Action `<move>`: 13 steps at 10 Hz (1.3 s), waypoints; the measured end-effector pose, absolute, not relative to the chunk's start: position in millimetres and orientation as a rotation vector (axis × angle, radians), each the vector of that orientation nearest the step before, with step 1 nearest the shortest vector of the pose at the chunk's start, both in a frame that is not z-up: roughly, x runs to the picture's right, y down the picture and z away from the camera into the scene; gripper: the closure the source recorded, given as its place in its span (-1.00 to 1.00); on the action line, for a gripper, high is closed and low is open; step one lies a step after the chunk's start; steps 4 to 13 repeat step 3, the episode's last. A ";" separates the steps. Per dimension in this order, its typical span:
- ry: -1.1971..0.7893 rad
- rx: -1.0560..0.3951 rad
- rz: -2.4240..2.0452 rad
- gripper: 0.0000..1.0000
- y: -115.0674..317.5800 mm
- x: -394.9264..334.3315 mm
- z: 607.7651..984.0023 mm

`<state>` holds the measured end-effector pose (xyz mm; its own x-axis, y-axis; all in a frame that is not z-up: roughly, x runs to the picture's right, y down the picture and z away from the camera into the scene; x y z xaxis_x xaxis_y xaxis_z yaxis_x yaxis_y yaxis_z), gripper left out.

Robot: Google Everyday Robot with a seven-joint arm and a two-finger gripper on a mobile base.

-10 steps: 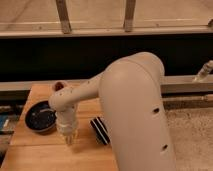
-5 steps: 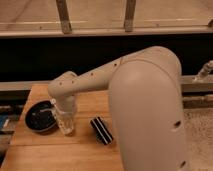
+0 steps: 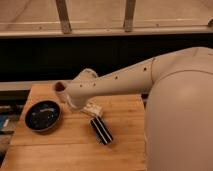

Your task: Knock the bottle over

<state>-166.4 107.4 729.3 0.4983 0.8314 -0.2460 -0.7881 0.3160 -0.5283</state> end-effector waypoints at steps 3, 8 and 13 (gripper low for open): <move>-0.092 -0.643 1.074 0.45 105.7 -167.5 728.1; -0.092 -0.643 1.074 0.45 105.7 -167.5 728.1; -0.092 -0.643 1.074 0.45 105.7 -167.5 728.1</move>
